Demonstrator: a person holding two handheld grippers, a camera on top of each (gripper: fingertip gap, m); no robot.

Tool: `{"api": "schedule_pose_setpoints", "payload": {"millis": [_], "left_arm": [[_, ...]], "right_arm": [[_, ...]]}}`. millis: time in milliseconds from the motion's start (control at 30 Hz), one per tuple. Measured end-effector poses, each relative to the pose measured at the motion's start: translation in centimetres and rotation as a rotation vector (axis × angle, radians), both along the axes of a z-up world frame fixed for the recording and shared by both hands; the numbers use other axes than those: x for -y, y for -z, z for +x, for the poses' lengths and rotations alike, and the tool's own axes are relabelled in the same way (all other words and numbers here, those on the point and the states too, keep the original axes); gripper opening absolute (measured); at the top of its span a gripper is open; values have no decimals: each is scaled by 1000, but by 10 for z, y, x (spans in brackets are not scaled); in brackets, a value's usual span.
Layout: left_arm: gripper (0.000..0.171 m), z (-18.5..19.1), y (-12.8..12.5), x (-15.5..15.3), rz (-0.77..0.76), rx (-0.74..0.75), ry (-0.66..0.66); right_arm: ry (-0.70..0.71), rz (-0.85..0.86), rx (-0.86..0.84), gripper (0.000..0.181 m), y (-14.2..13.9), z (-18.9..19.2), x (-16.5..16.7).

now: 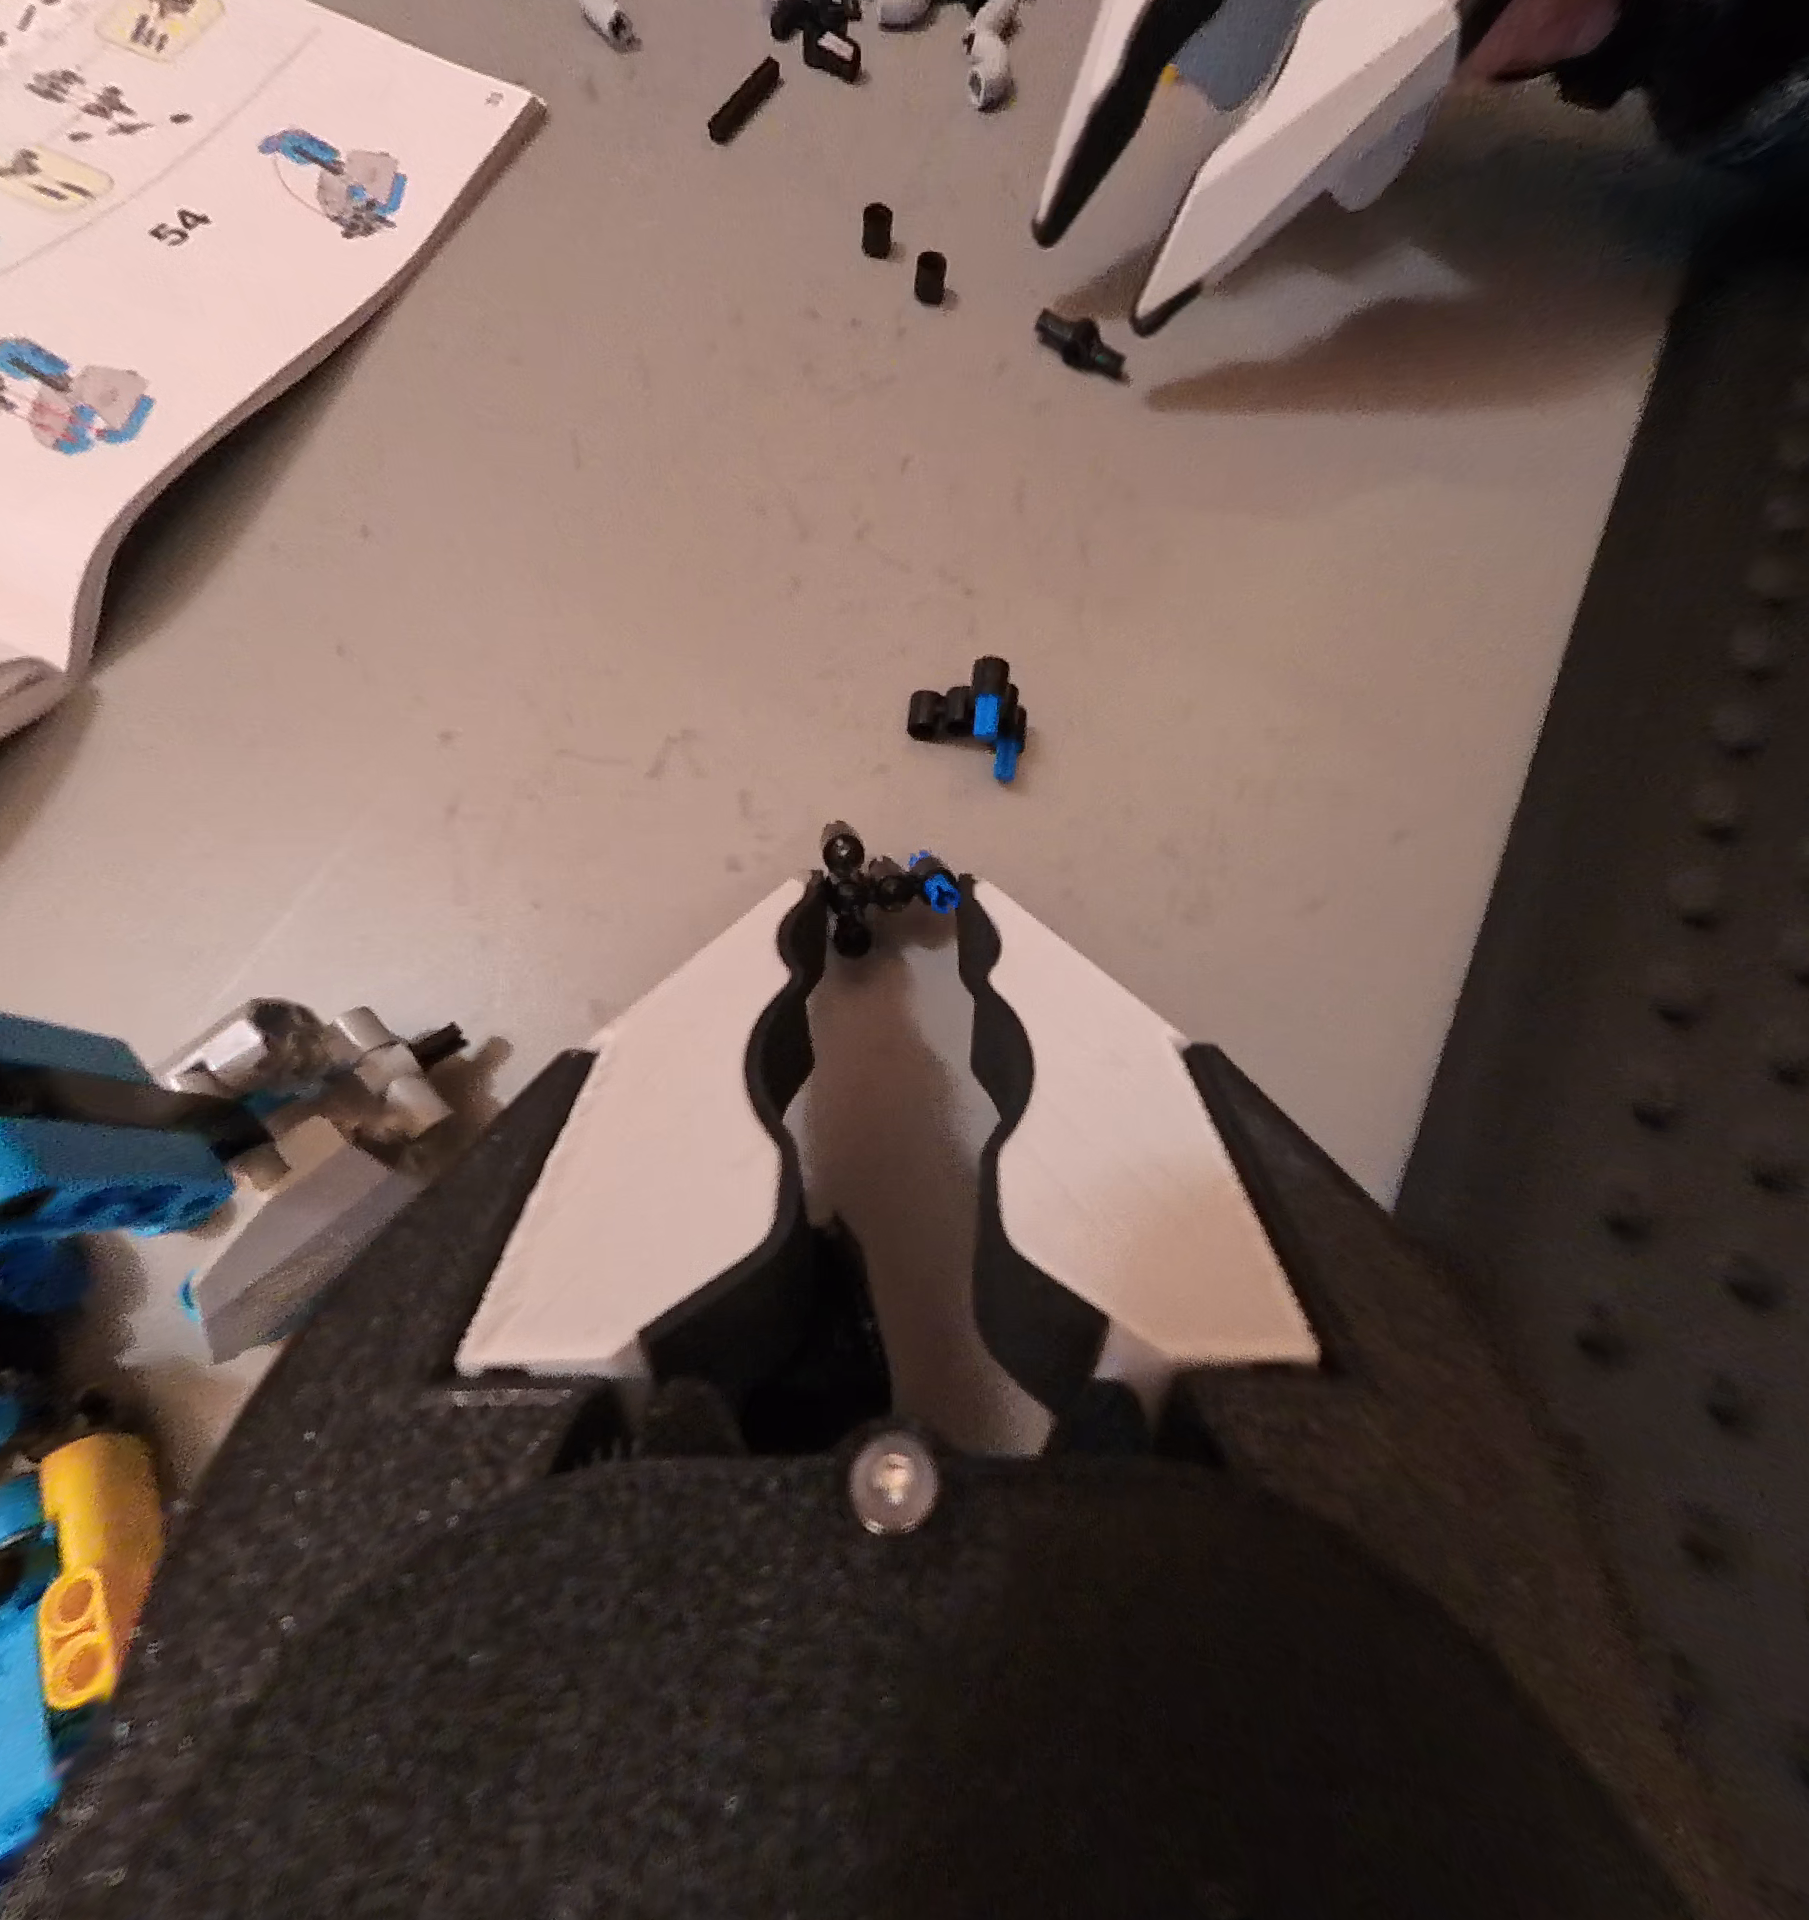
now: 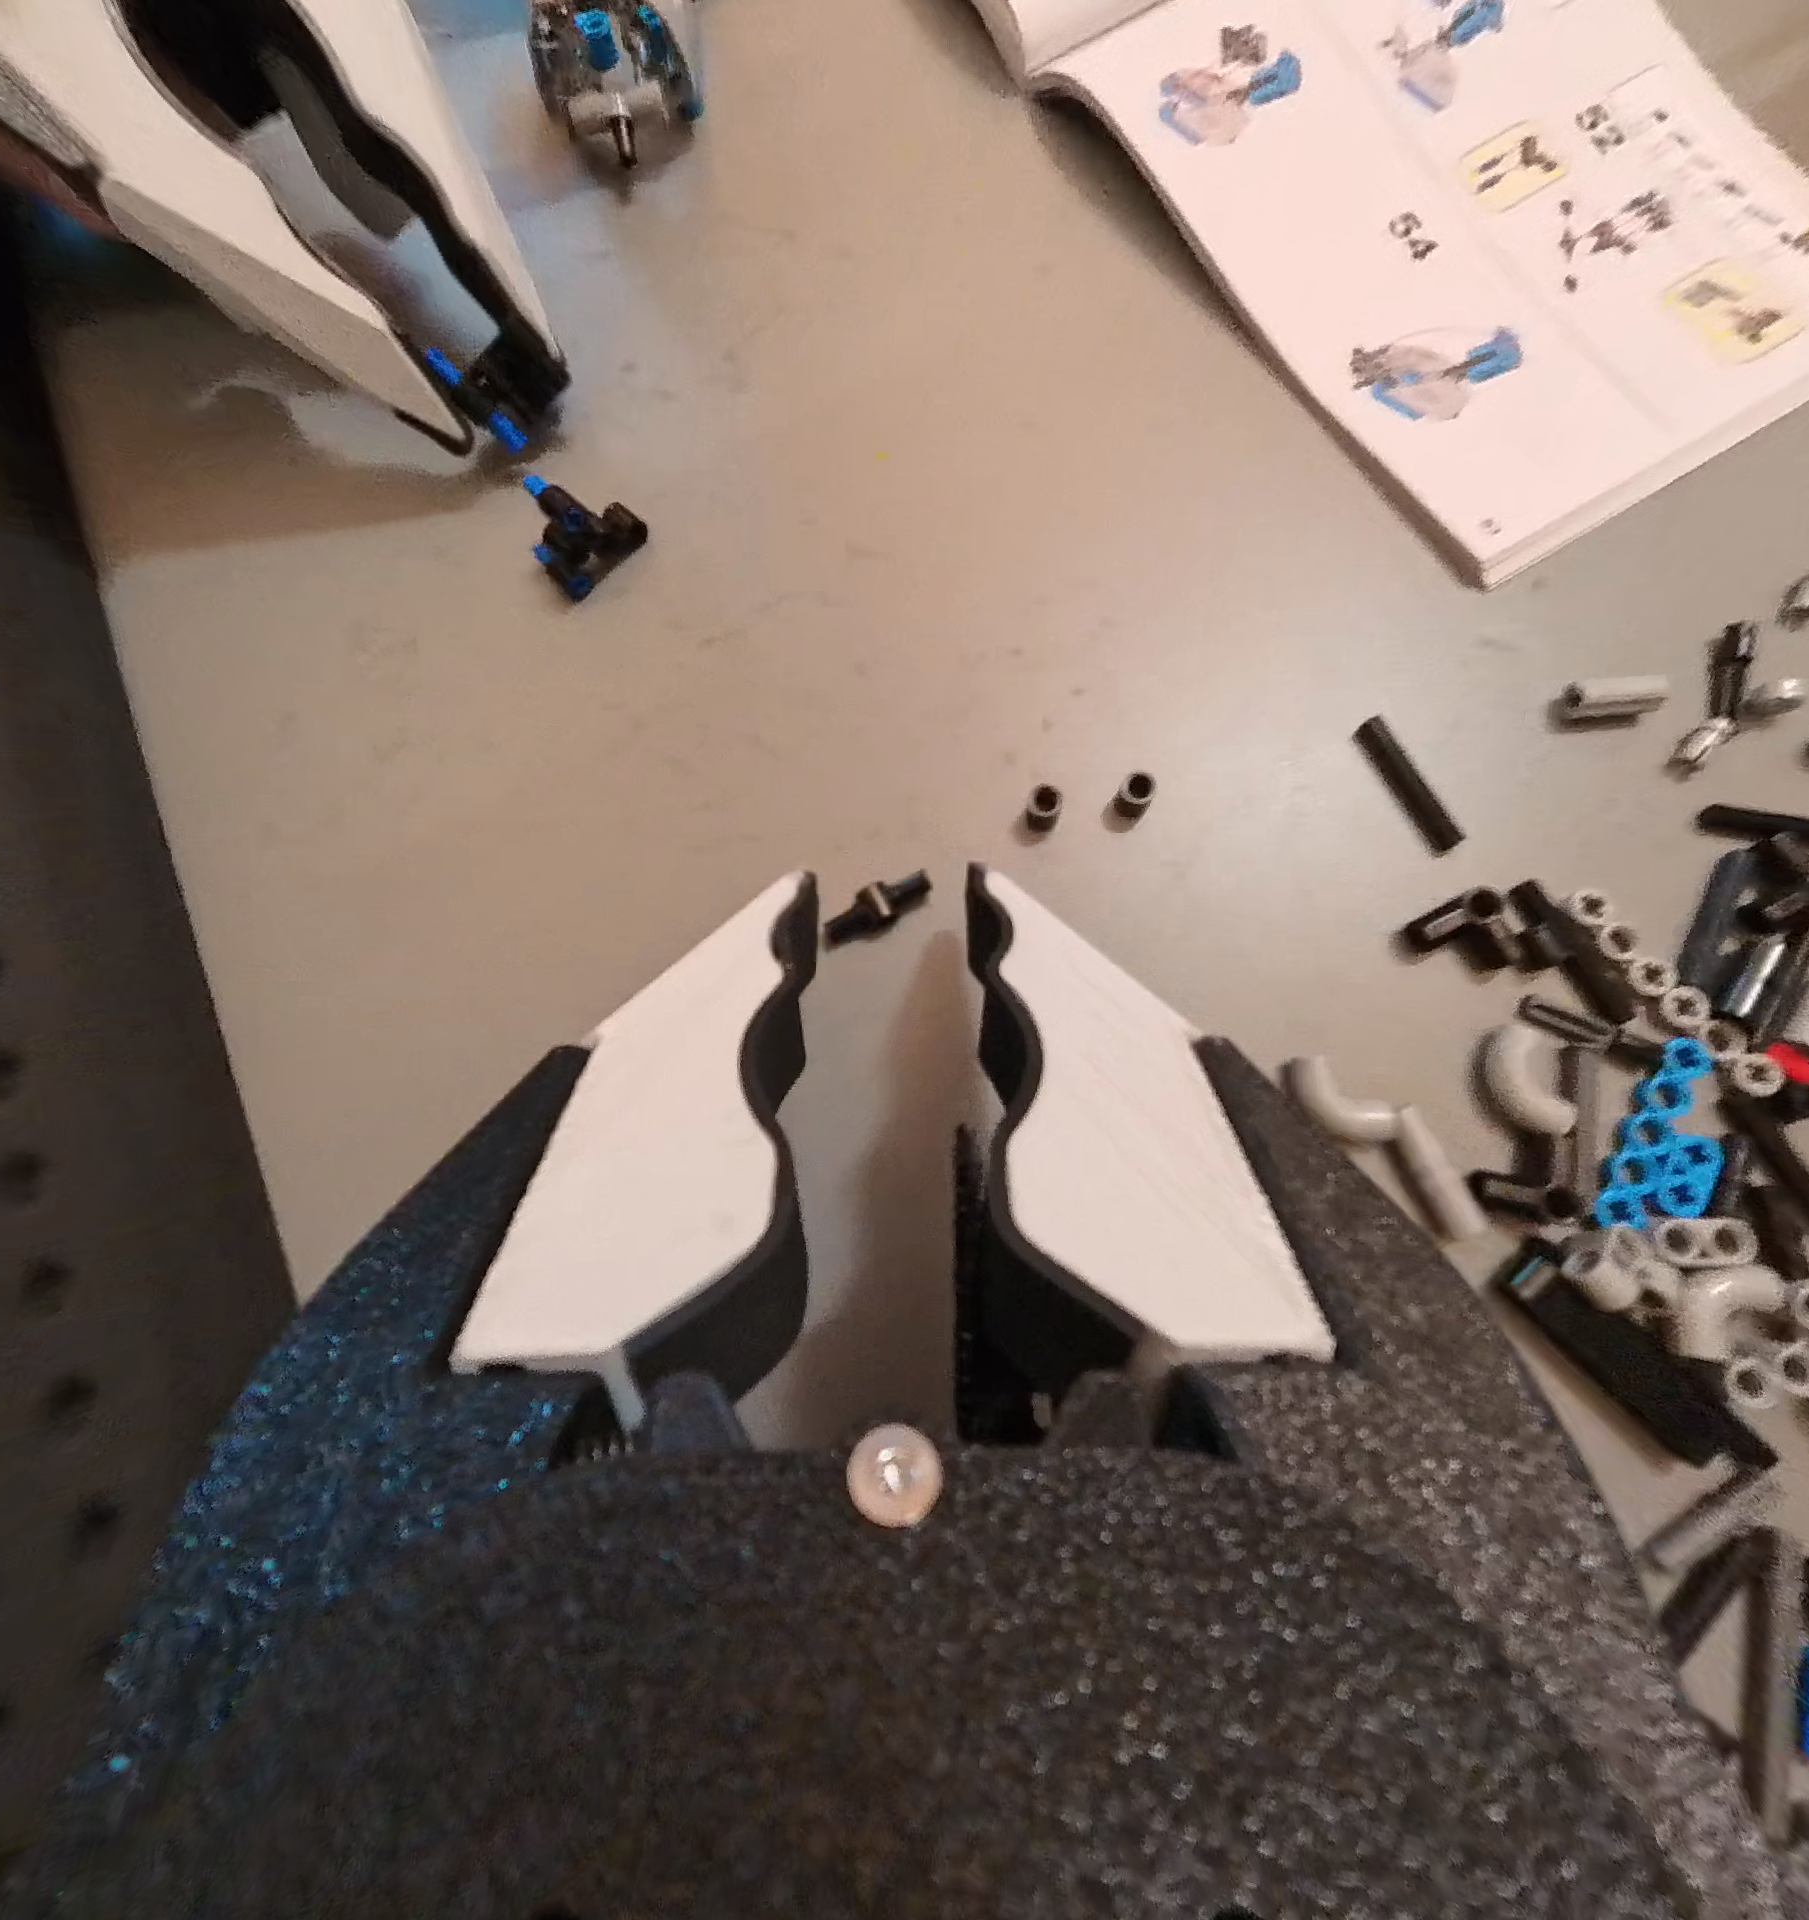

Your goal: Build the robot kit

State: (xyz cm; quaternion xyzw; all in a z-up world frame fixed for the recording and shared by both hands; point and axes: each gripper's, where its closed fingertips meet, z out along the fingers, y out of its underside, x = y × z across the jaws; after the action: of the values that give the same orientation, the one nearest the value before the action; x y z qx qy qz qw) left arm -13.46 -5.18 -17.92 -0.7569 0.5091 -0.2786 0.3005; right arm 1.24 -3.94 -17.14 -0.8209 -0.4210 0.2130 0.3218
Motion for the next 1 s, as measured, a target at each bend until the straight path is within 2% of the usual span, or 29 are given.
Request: {"api": "schedule_pose_setpoints", "payload": {"millis": [200, 333, 367, 433, 667, 733, 833, 1000], "left_arm": [[27, 4, 5, 1, 39, -43, -6], [36, 5, -2, -1, 54, -13, -31], [37, 7, -8, -2, 59, 11, -42], [37, 12, -22, -3, 65, 83, -63], [36, 38, -56, 2, -107, 376, -144], [34, 37, -60, 1, -94, 393, -146], [33, 36, -63, 2, -89, 416, -135], [32, 35, -66, 4, -45, 423, -110]], "right_arm": [[110, -10, 46, 29, 15, -1, 7], [202, -16, 19, 20, 15, 2, 1], [215, 3, 30, 12, 16, 3, -1], [165, 22, 21, 0, 16, -4, 2], [160, 133, 88, 0, 7, -11, -6], [96, 174, 52, 2, -2, -25, -3], [25, 175, 61, 18, -2, -35, -4], [-18, 90, 53, 21, 7, -34, -12]]}}
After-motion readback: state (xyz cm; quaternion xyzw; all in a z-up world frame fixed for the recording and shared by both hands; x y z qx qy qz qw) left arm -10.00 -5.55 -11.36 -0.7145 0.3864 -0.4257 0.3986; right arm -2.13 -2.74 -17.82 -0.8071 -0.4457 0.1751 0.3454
